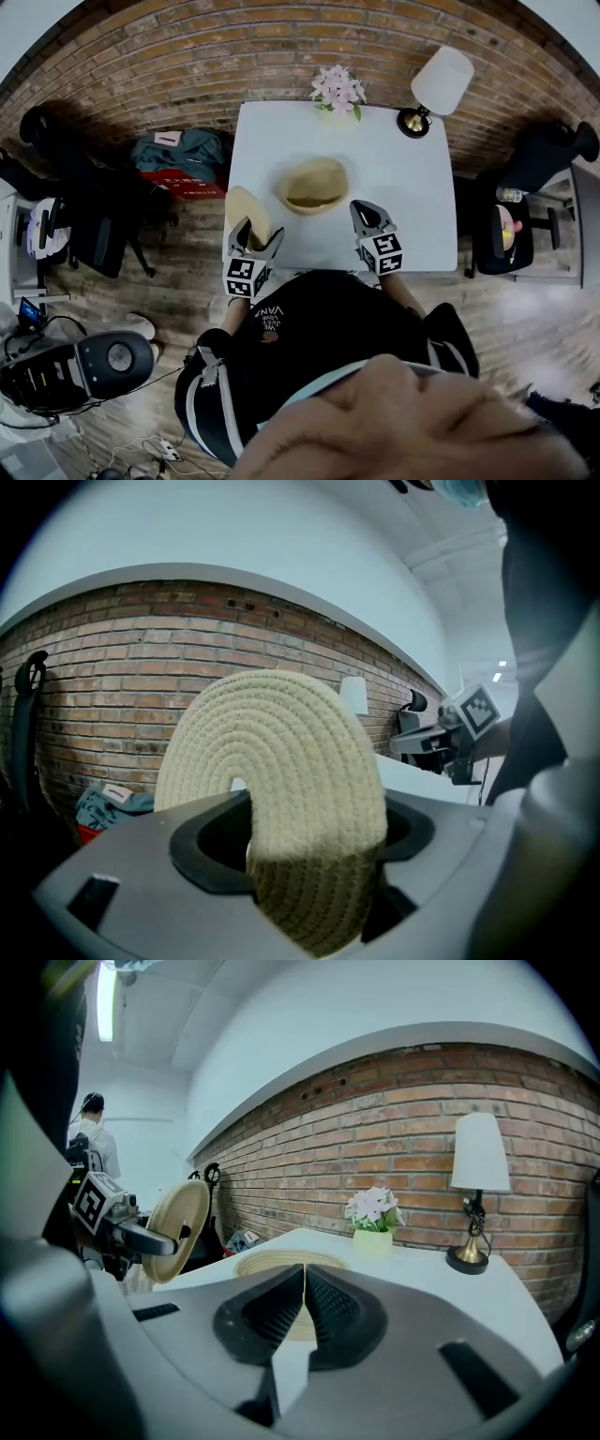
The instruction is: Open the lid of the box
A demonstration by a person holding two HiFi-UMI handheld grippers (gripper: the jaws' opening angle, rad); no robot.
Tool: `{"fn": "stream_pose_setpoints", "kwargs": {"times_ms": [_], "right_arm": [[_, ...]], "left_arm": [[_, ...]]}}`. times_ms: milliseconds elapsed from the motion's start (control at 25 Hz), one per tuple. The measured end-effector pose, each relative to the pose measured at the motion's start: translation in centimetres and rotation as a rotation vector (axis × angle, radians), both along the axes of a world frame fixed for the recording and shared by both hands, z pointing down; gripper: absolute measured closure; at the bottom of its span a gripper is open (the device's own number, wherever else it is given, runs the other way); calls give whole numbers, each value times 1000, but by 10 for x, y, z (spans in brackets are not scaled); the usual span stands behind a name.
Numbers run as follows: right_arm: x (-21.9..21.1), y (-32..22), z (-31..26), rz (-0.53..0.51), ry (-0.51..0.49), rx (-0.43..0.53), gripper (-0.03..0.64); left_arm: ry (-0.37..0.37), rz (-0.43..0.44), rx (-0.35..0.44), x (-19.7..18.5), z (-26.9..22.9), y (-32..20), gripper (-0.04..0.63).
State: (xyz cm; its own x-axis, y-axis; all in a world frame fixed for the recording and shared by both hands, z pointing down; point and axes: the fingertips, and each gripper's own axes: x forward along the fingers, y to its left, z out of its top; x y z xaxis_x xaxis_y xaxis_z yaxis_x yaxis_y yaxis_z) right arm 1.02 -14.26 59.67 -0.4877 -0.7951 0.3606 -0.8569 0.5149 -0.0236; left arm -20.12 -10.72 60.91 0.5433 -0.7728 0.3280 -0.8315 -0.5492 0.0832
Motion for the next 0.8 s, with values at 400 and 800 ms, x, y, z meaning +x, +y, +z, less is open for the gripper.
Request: {"fn": "stream_pose_setpoints", "kwargs": {"times_ms": [400,800], "right_arm": [[35,15,8,60,8,-35,612],[33,17,10,50,21,-43,614]], "left_arm": [[12,11,-14,15,6,18,244],[4,36,-20,22,11,25,245]]}}
